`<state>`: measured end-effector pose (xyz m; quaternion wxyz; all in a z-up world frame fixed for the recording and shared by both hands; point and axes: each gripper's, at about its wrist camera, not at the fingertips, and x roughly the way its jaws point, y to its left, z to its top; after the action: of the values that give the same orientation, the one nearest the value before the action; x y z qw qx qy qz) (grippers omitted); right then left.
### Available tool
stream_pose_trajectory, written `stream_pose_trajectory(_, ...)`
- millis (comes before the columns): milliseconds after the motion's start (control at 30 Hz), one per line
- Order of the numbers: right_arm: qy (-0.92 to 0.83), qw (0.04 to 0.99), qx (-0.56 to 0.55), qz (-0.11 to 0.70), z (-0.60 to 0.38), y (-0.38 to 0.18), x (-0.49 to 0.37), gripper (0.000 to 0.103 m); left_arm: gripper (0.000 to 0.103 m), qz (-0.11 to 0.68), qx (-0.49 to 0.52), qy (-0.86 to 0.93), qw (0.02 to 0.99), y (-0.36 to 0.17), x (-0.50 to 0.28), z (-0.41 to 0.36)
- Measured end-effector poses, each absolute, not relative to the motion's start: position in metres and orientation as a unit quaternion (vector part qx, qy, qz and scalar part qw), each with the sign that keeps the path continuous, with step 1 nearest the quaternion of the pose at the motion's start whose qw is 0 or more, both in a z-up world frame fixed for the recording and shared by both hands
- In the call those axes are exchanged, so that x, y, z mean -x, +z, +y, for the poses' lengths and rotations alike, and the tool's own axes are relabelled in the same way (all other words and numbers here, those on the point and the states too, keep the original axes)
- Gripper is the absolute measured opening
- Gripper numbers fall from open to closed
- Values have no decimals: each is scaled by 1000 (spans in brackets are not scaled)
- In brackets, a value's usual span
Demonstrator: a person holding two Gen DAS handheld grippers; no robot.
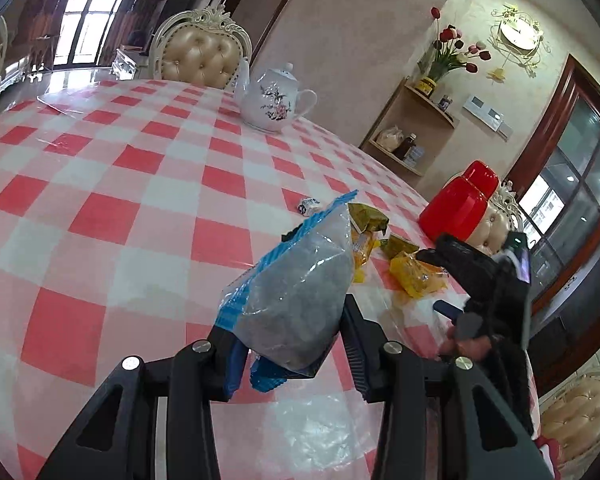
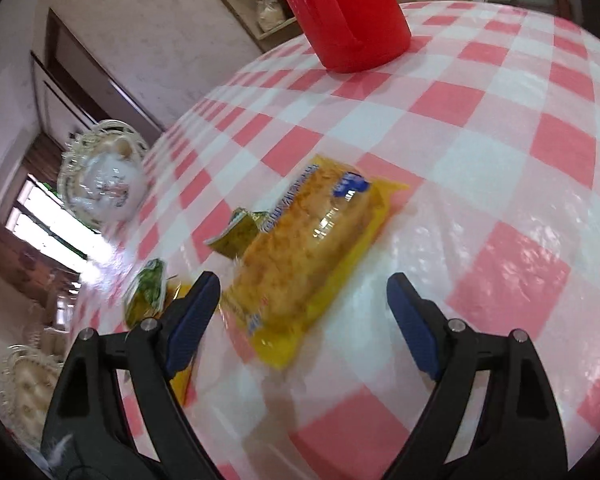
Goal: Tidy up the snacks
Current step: 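Grasp the yellow bread loaf with the right tool while the left tool grasps the blue-edged clear bag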
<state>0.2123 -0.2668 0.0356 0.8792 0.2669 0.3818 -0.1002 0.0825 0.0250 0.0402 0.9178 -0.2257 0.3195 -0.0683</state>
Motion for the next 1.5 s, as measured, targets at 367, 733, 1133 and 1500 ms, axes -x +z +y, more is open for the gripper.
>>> stream_pose_trajectory(367, -104, 895, -126, 416, -259, 36, -231, 92, 44, 345, 229, -75, 907, 30, -89, 24)
stream_pose_trajectory(733, -109, 897, -133, 407, -298, 58, -213, 91, 44, 346, 225, -81, 907, 31, -88, 19)
stream_pose_trajectory(1133, -105, 887, -13, 450, -272, 27, -254, 67, 45, 374, 229, -90, 894, 17, -100, 17)
stream_pose_trajectory(1500, -43, 900, -55, 431, -282, 39, -196, 51, 71, 395, 201, -123, 888, 10, -124, 4)
